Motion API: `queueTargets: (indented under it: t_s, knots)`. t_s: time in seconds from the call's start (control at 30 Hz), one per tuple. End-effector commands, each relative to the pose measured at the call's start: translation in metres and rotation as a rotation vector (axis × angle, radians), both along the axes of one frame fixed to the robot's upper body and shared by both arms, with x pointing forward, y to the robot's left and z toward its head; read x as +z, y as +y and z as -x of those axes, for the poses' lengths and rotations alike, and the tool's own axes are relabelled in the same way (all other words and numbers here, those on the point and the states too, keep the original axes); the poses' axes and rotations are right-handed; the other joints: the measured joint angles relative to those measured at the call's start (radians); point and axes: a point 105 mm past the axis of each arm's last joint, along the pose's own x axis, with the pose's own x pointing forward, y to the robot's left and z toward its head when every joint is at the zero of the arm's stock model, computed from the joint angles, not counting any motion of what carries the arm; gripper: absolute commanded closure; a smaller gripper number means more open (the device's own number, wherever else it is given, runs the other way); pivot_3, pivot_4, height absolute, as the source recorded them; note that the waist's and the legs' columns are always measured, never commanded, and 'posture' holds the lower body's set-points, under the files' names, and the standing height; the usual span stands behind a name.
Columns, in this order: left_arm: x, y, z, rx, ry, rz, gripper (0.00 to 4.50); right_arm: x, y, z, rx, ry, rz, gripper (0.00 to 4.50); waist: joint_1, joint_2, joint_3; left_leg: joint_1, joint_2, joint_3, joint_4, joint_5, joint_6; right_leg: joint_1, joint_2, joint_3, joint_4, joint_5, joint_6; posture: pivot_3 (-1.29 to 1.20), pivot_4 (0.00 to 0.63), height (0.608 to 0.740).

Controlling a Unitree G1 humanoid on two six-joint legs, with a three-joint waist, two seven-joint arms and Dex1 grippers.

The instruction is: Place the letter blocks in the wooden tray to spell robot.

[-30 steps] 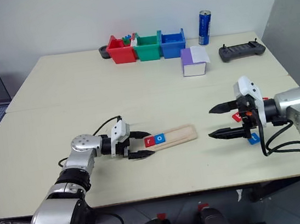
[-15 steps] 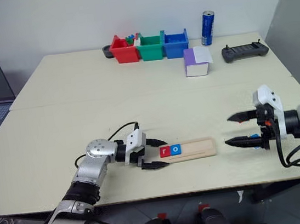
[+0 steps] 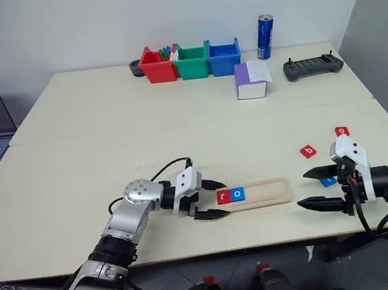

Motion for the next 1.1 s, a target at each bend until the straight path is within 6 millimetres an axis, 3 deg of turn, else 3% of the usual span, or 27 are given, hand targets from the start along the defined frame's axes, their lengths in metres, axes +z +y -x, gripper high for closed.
queueTargets:
  t_s: [0.03, 0.33, 0.37, 0.4, 0.67, 0.87, 0.97, 1.1]
  knots:
    - [0.008, -0.005, -0.002, -0.022, -0.037, 0.005, 1.12, 0.010, 0.001, -0.001, 0.007, -0.044, -0.005, 0.00, 0.000, 0.000, 0.000, 0.000, 0.000, 0.000, 0.000, 0.000, 0.000, 0.000, 0.000, 0.000, 0.000, 0.000, 0.000, 0.00, 0.150, 0.740]
    - [0.008, -0.009, -0.006, -0.024, -0.021, 0.010, 1.12, 0.012, 0.003, -0.003, 0.009, -0.053, -0.011, 0.00, 0.000, 0.000, 0.000, 0.000, 0.000, 0.000, 0.000, 0.000, 0.000, 0.000, 0.000, 0.000, 0.000, 0.000, 0.000, 0.00, 0.150, 0.740]
    - [0.009, -0.009, -0.006, -0.020, -0.019, 0.014, 0.39, 0.012, 0.004, -0.002, 0.010, -0.054, -0.012, 0.00, 0.000, 0.000, 0.000, 0.000, 0.000, 0.000, 0.000, 0.000, 0.000, 0.000, 0.000, 0.000, 0.000, 0.000, 0.000, 0.00, 0.150, 0.740]
    - [0.009, -0.010, -0.005, -0.032, -0.015, 0.016, 0.13, 0.012, 0.004, -0.002, 0.009, -0.054, -0.012, 0.00, 0.001, 0.000, 0.000, 0.000, 0.000, 0.000, 0.000, 0.000, 0.000, 0.000, 0.000, 0.000, 0.000, 0.000, 0.000, 0.00, 0.150, 0.740]
    - [0.011, -0.001, -0.004, -0.038, -0.050, 0.001, 0.06, 0.012, 0.002, -0.003, -0.001, -0.060, -0.008, 0.00, 0.000, 0.000, 0.000, 0.000, 0.000, 0.000, 0.000, 0.000, 0.000, 0.000, 0.000, 0.000, 0.000, 0.000, 0.000, 0.00, 0.150, 0.740]
    - [0.039, 0.015, 0.001, -0.039, -0.056, 0.085, 0.06, 0.015, -0.006, -0.004, -0.027, -0.068, 0.000, 0.00, 0.000, 0.000, 0.000, 0.000, 0.000, 0.000, 0.000, 0.000, 0.000, 0.000, 0.000, 0.000, 0.000, 0.000, 0.000, 0.00, 0.150, 0.740]
    - [0.057, 0.037, 0.008, -0.019, -0.073, 0.126, 0.06, 0.016, -0.012, -0.004, -0.059, -0.075, 0.004, 0.00, -0.001, 0.000, 0.000, 0.000, 0.000, 0.000, 0.000, 0.000, 0.000, 0.000, 0.000, 0.000, 0.000, 0.000, 0.000, 0.00, 0.150, 0.740]
    - [0.059, 0.068, 0.021, 0.064, -0.109, 0.147, 0.06, 0.018, -0.029, -0.014, -0.161, -0.129, -0.004, 0.00, -0.005, 0.000, 0.000, 0.001, 0.001, 0.000, -0.002, 0.000, 0.000, 0.000, 0.000, 0.000, 0.000, 0.000, 0.000, 0.00, 0.150, 0.740]
